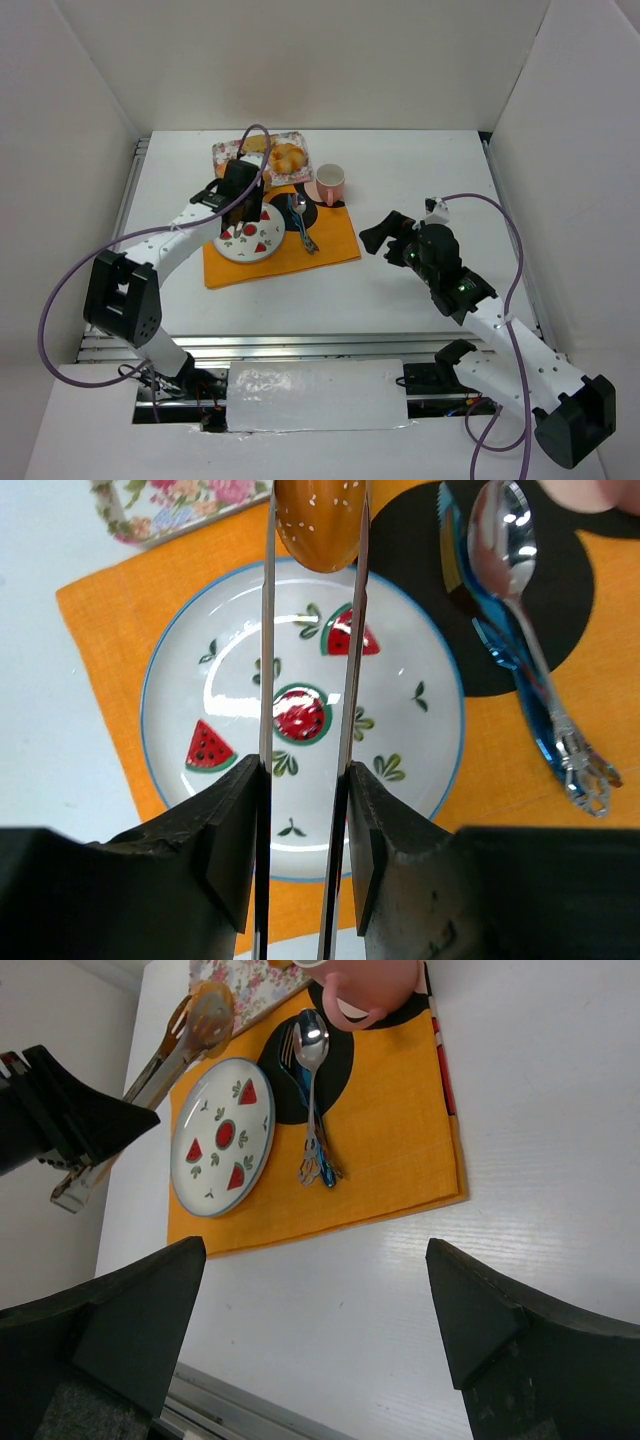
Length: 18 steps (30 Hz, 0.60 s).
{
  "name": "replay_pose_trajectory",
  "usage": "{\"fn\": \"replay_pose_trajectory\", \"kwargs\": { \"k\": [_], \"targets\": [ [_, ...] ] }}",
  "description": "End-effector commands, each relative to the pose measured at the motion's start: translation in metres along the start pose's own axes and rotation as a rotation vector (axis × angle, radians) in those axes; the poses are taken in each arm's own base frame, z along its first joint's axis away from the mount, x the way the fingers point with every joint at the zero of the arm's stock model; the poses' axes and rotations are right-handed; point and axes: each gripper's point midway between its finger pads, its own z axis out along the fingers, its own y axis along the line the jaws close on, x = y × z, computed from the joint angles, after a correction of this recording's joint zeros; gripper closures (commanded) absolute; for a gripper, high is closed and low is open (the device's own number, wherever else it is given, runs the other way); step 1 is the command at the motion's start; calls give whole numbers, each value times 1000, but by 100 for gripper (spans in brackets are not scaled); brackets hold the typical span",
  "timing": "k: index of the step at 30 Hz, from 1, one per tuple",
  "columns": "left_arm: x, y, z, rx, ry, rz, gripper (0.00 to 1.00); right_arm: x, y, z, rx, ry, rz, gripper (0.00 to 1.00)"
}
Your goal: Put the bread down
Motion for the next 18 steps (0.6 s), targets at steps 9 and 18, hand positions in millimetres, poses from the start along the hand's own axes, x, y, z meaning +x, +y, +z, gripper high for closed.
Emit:
{"fn": "replay_pose_trajectory", "kwargs": {
  "k": [9, 18],
  "targets": [
    [20, 30, -49, -108, -124, -70, 64, -25, 23, -7, -68, -64, -4, 0],
    [50, 27, -67, -37, -122, -86, 61, -23, 22, -6, -62, -57, -6, 0]
  ]
}}
